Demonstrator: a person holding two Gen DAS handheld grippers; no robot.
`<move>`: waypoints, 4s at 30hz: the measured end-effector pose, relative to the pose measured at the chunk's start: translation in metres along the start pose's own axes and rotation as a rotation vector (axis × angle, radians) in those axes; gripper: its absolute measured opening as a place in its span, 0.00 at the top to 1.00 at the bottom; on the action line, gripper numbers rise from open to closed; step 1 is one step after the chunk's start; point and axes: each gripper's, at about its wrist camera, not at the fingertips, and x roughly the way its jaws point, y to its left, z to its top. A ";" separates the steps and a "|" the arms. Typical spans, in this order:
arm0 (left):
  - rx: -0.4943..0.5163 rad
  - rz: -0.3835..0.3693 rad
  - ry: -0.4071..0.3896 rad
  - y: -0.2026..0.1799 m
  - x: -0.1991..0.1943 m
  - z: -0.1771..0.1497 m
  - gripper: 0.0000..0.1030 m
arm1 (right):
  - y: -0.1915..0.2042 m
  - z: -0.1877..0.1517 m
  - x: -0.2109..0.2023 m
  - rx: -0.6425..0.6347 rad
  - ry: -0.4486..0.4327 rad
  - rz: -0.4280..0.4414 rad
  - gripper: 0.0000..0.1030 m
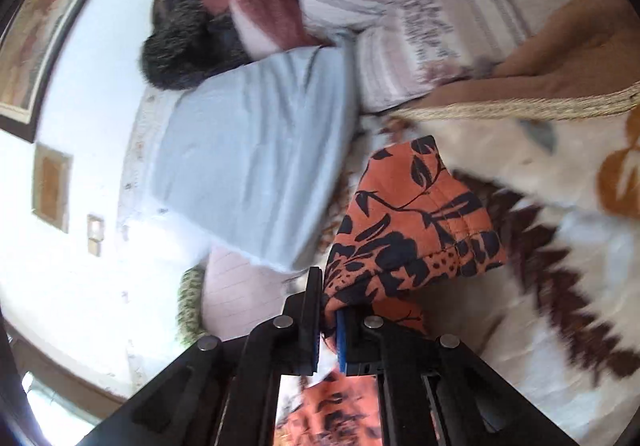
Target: Fold small clothes
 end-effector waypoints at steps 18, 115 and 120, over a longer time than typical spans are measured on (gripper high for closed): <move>-0.309 0.243 -0.244 0.161 0.031 0.047 0.00 | 0.220 -0.437 0.177 -0.192 0.662 0.208 0.90; 0.366 -0.228 -0.264 -0.043 -0.018 0.164 0.87 | 0.156 -0.273 0.031 -0.568 0.509 0.027 0.33; 0.535 -0.246 -0.117 -0.117 0.022 0.112 0.66 | 0.129 -0.246 0.038 -0.366 0.607 0.041 0.32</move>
